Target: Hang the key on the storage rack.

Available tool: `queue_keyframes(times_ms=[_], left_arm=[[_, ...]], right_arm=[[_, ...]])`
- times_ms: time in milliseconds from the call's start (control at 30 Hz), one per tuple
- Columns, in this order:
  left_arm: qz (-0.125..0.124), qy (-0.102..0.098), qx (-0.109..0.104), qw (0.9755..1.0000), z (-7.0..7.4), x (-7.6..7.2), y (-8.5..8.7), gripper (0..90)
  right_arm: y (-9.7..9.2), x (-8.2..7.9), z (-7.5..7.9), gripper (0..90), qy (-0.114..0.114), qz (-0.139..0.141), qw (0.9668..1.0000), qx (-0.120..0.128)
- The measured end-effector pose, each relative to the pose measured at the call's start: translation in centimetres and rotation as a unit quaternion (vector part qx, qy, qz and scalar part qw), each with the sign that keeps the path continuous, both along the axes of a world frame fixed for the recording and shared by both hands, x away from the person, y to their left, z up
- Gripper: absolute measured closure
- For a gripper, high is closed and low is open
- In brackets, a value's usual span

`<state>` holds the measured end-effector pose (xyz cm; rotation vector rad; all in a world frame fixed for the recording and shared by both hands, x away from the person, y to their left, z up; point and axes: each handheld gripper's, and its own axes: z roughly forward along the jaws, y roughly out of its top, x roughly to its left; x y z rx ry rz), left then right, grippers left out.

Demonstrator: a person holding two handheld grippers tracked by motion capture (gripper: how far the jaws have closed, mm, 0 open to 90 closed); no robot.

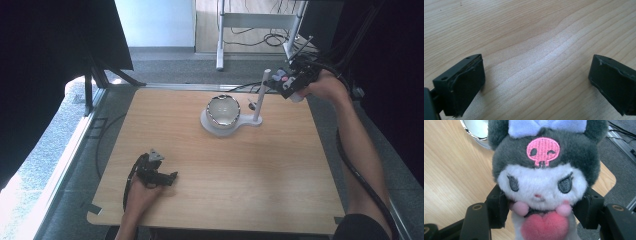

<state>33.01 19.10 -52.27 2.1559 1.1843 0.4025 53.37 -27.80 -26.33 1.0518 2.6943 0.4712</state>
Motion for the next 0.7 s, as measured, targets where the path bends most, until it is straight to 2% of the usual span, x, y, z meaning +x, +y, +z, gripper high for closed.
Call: queue_keyframes(times_ms=[400, 700], left_arm=[[-0.001, -0.001, 0.001, 1.0000, 0.0, 0.0, 0.0, 0.5], [0.000, -0.001, 0.000, 1.0000, 0.0, 0.0, 0.0, 0.5]], right_arm=[[1.5, -1.0, -1.5, 36.5, 0.017, 0.023, 0.9996, 0.002], [1.1, -1.6, -4.2, 36.6, 0.038, 0.022, 0.9990, 0.007]])
